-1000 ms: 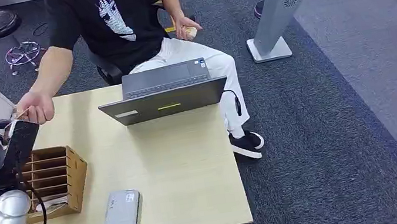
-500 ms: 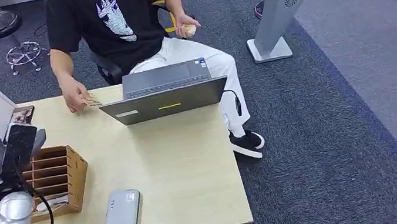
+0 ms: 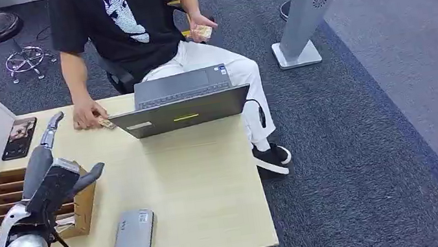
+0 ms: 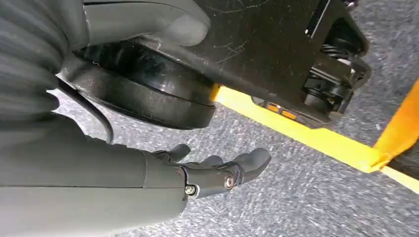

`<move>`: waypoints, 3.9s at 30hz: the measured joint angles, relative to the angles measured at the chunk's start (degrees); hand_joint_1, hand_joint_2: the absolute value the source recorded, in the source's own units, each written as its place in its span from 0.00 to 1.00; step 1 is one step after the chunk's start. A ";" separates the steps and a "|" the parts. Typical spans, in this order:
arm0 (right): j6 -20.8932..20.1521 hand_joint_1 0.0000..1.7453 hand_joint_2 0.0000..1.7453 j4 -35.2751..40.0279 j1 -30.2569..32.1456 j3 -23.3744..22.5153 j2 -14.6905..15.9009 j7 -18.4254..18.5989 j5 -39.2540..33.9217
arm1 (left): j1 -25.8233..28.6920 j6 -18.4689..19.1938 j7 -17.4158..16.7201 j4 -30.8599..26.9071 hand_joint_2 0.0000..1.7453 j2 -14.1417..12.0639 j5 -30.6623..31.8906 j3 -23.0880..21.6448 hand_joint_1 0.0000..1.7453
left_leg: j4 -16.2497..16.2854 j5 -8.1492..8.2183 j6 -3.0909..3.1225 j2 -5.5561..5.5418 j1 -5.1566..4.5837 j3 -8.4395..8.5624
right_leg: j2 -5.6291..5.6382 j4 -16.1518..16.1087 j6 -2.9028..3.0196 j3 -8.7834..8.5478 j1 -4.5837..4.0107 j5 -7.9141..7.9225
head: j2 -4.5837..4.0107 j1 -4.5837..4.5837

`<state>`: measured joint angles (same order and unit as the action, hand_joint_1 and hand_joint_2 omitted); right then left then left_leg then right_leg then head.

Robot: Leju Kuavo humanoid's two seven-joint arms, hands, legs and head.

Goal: Pass the card to the sensor for recognition and then transmit it.

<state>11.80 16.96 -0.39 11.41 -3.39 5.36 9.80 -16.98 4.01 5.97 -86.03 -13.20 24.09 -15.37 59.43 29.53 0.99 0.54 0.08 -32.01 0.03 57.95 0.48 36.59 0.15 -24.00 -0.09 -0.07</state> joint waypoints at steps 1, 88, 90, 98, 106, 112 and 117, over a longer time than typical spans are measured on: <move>0.00 0.00 1.00 0.00 0.06 0.00 0.07 -0.18 -0.42 | 1.29 1.04 0.00 -1.29 1.00 -0.92 -0.73 -0.79 0.00 | 0.00 0.01 0.00 0.00 0.00 0.00 | 0.00 0.00 -0.01 0.00 0.00 -0.02 | 0.02 0.00; 0.02 0.00 1.00 0.81 0.46 1.81 1.07 0.83 -4.59 | 24.27 5.26 -14.91 -11.82 1.00 -29.42 13.61 8.11 0.00 | -0.03 0.07 -0.05 0.10 0.08 0.02 | 0.04 0.00 0.07 -0.01 -0.11 -0.07 | 0.02 0.00; 0.02 0.00 1.00 0.94 0.54 1.90 1.07 0.98 -4.64 | 23.33 4.71 -14.91 -10.88 1.00 -28.58 14.95 7.81 0.00 | -0.03 0.07 -0.05 0.11 0.07 0.03 | 0.04 0.00 0.07 -0.01 -0.11 -0.07 | 0.00 0.00; 0.02 0.00 1.00 1.62 0.80 2.97 1.07 1.31 -5.47 | 19.94 2.48 -13.97 -6.71 1.00 -24.11 18.09 6.56 0.00 | -0.03 0.07 -0.05 0.13 0.06 0.05 | 0.06 0.00 0.08 0.00 -0.12 -0.06 | 0.00 0.00; 0.02 0.00 1.00 1.97 1.03 3.21 1.07 1.51 -5.69 | 17.32 2.52 -12.83 -3.89 1.00 -21.35 18.92 4.66 0.00 | -0.03 0.07 -0.05 0.12 0.06 0.04 | 0.06 0.00 0.08 0.00 -0.12 -0.06 | 0.00 0.00; 0.02 0.00 1.00 2.36 1.36 3.23 1.09 1.51 -5.71 | 16.68 2.61 -12.31 -2.10 1.00 -20.30 18.51 3.61 0.00 | -0.03 0.07 -0.05 0.14 0.05 0.06 | 0.07 0.00 0.08 0.00 -0.12 -0.06 | 0.02 0.00; 0.02 0.00 1.00 2.43 1.45 3.26 1.09 1.29 -6.56 | 16.40 2.67 -11.96 -1.04 1.00 -20.06 18.07 3.33 0.00 | -0.03 0.07 -0.05 0.14 0.06 0.06 | 0.08 0.00 0.08 0.01 -0.12 -0.06 | 0.00 0.00</move>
<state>11.82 19.39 1.05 14.67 -2.29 6.64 3.23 -0.58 6.69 -5.99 -87.08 -33.27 42.16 -12.04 59.41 29.60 0.94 0.67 0.14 -31.95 0.11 57.96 0.56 36.61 0.03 -24.06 -0.09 -0.07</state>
